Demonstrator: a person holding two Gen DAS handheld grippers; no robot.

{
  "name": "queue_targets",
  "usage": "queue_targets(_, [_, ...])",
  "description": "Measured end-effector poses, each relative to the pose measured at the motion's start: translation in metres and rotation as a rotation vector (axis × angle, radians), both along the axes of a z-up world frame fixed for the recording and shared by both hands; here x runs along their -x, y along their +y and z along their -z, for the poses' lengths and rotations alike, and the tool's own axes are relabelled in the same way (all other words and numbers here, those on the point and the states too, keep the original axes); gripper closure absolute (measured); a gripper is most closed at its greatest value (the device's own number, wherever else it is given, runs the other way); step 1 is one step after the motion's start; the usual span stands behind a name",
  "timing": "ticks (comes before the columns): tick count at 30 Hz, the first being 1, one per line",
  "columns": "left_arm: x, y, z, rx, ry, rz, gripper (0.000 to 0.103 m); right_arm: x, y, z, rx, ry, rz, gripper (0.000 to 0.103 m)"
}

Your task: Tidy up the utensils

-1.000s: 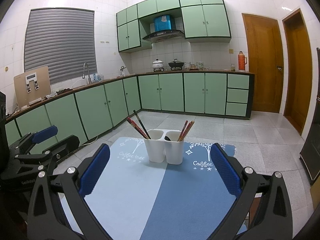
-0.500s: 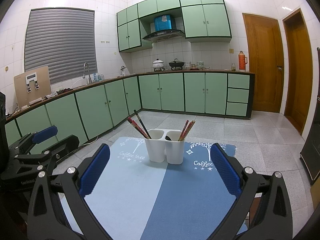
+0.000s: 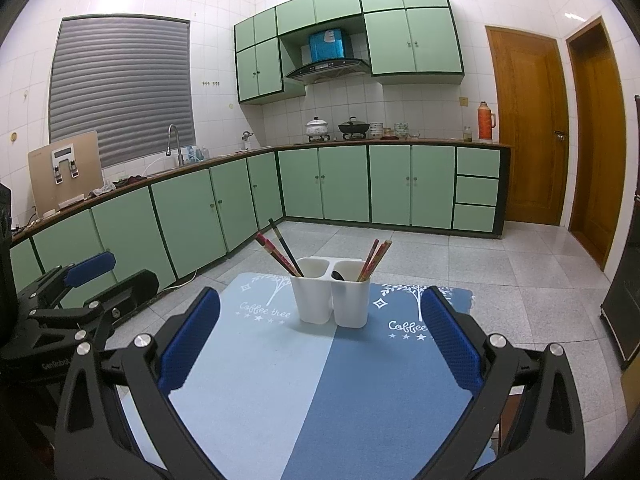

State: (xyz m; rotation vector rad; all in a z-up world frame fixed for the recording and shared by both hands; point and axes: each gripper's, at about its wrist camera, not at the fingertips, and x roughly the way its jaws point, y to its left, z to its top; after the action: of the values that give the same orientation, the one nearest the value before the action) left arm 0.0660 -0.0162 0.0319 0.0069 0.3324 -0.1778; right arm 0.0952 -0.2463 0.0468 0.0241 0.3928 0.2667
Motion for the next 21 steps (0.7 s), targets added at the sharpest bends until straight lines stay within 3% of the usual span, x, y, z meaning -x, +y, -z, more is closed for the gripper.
queue_targets(21, [-0.0010, -0.0004, 0.0034, -0.002, 0.002, -0.002, 0.008, 0.0013, 0.0009, 0.0022, 0.000, 0.002, 0.002, 0.006])
